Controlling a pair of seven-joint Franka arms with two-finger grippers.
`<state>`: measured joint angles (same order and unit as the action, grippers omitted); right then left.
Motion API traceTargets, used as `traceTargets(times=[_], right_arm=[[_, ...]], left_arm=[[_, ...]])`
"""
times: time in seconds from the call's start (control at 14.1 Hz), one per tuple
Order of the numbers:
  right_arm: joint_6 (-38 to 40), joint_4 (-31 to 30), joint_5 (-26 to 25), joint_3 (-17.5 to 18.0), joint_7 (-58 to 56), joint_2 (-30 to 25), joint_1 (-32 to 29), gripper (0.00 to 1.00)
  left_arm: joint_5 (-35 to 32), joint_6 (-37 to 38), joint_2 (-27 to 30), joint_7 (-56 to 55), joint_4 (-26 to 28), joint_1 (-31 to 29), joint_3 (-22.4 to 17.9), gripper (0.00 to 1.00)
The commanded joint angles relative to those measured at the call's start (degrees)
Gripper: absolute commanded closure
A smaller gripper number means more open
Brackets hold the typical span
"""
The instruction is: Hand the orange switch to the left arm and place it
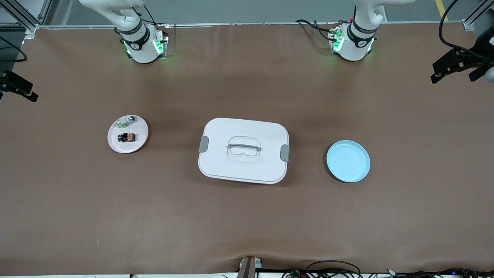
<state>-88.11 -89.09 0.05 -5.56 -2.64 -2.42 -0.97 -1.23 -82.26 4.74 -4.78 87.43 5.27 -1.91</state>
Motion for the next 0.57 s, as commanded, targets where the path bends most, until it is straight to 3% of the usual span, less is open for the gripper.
traceTargets(times=[0.0, 0.49], right_arm=[[1.1, 1.6, 0.5, 0.2, 1.1, 0.8, 0.1, 0.00], [0.8, 1.6, 0.4, 0.2, 0.9, 0.8, -0.1, 0.00]], left_arm=[[-0.1, 1.5, -0.4, 0.7, -1.3, -0.2, 0.0, 0.00], [-2.0, 1.5, -0.8, 0.7, -1.4, 0.0, 0.1, 0.00]])
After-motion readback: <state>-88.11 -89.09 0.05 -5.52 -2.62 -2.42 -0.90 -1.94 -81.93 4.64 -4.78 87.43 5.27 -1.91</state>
